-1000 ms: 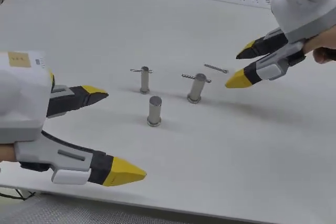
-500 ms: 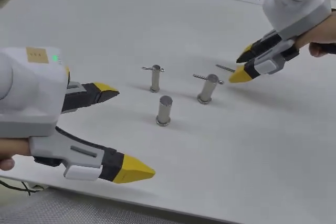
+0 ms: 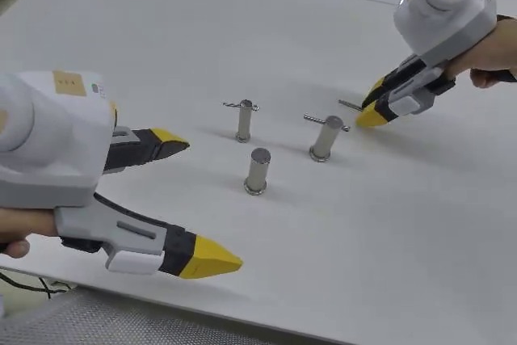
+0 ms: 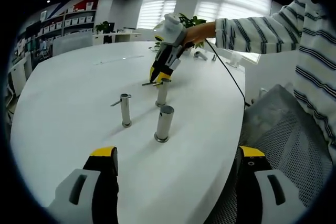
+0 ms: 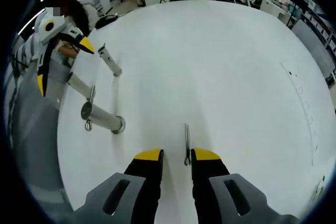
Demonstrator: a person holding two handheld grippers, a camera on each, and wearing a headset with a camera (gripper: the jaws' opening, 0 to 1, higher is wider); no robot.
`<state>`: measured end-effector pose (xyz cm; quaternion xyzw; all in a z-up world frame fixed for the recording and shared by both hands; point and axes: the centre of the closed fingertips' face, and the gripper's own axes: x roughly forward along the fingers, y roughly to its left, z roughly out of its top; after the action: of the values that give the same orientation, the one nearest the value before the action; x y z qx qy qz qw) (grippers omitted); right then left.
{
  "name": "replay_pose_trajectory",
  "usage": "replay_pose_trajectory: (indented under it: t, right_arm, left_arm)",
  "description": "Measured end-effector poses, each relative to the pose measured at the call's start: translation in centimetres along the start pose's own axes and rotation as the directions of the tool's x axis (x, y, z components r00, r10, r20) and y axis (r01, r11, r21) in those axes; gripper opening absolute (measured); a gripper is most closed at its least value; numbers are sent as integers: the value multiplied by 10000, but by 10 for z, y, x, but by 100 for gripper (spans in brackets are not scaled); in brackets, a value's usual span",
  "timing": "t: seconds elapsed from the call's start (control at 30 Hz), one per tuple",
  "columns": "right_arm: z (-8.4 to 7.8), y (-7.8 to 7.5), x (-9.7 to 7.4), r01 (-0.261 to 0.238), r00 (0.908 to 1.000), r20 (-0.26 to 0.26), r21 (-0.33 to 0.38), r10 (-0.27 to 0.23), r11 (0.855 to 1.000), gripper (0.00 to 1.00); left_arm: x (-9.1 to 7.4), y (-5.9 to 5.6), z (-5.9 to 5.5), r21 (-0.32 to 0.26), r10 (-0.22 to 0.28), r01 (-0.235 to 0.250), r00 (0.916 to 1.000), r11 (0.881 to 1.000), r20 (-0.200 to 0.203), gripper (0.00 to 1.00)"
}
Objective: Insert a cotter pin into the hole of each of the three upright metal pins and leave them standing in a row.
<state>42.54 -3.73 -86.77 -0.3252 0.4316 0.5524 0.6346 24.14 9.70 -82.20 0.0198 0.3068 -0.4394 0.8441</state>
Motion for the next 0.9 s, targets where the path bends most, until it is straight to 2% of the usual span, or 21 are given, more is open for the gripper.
replay_pose_trajectory:
  t: [0.13,0.3,0.4,0.63,0.67,0.7,0.9]
  right_arm:
    - [0,-2,1,52,9999,-125,-45,-53,10000,18]
    - [0,-6,1,332,9990,-287,-59,-333,9994,14]
    - [-1,-7,1,487,9980,-403,-237,-496,9985,12]
    - [0,-11,2,820,9953,-486,-371,-838,9959,6]
    - [1,-13,2,954,9941,-457,-641,-984,9934,5]
    - [1,-13,2,950,9937,-476,-1246,-1016,9877,5]
    - [2,-10,1,1222,9900,-559,-1197,-1295,9853,4]
  left_arm:
    - [-1,3,0,160,104,-103,9999,9998,-33,85]
    - [-2,3,1,191,75,-75,10000,9998,-4,81]
    - [-2,1,2,106,3,-4,10000,9999,33,81]
    - [-2,-1,-2,118,-49,52,9998,9999,-206,83]
    - [-2,-2,-3,96,-50,52,9997,9999,-221,83]
    - [-2,-2,-3,85,-33,35,9997,10000,-224,83]
    - [-4,-2,-2,109,28,-25,9997,9999,-258,83]
